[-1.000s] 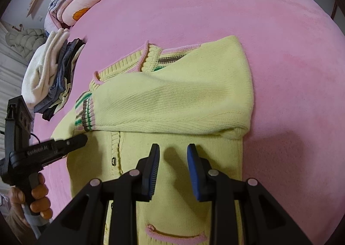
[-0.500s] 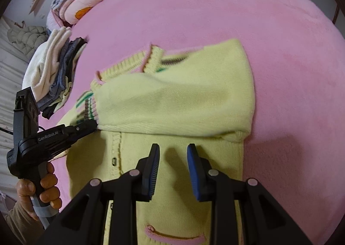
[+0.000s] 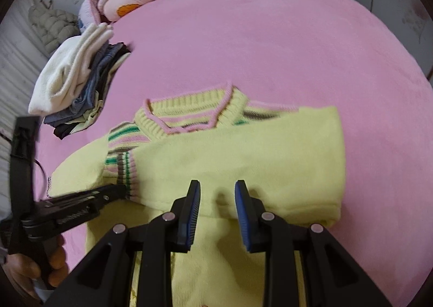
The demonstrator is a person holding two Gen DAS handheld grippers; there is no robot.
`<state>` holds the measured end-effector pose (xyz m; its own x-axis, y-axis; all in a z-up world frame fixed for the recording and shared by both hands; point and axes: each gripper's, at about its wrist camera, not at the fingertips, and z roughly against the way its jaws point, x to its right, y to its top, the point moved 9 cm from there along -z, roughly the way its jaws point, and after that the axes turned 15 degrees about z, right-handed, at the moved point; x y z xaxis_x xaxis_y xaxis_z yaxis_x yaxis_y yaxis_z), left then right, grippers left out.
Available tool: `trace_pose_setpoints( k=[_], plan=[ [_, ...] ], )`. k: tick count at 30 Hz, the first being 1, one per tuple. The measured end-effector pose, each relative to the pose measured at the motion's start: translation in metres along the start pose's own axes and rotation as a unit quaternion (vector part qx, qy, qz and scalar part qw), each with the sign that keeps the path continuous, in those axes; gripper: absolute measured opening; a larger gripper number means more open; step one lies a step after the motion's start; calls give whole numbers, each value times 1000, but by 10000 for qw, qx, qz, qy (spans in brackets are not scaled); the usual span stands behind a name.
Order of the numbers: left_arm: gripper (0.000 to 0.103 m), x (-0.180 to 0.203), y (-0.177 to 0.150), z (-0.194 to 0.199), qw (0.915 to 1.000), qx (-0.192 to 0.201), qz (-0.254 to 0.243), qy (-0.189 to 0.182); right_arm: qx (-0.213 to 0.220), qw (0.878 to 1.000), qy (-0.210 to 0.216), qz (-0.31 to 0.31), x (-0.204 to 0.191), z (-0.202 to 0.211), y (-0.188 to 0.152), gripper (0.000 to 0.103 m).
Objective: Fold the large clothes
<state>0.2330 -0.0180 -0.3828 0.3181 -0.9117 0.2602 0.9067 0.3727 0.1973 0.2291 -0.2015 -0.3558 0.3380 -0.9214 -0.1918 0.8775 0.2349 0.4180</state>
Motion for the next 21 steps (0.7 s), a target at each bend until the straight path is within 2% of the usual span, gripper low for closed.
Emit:
trace_pose_setpoints(
  k=[2,4,8,11,15,16,21],
  plan=[
    [42,10,4,13,9993,216,-8,-296,19,9999,74,87,-5,-4,5,26],
    [42,25,4,12,9980,173,-126,-591,23,9996,205,198,-13,-11,11,26],
    [42,35,4,-32,9988,-227,-149,-398,-85,9990,168,400,-13,-35,17,27],
    [42,30,10,-48,9995,-185,-127,-225,-247,9989,-139,366,9,-47,12,26],
    [42,25,15,-50,9995,-157,-172,-210,-278,9961,-776,301,59,-37,5,14],
    [42,24,16,-49,9995,-155,-190,-216,-254,9959,-838,238,69,-32,3,3],
    [42,21,12,-43,9993,-161,-282,-203,-317,9950,-933,-179,104,-18,-12,1]
  ],
)
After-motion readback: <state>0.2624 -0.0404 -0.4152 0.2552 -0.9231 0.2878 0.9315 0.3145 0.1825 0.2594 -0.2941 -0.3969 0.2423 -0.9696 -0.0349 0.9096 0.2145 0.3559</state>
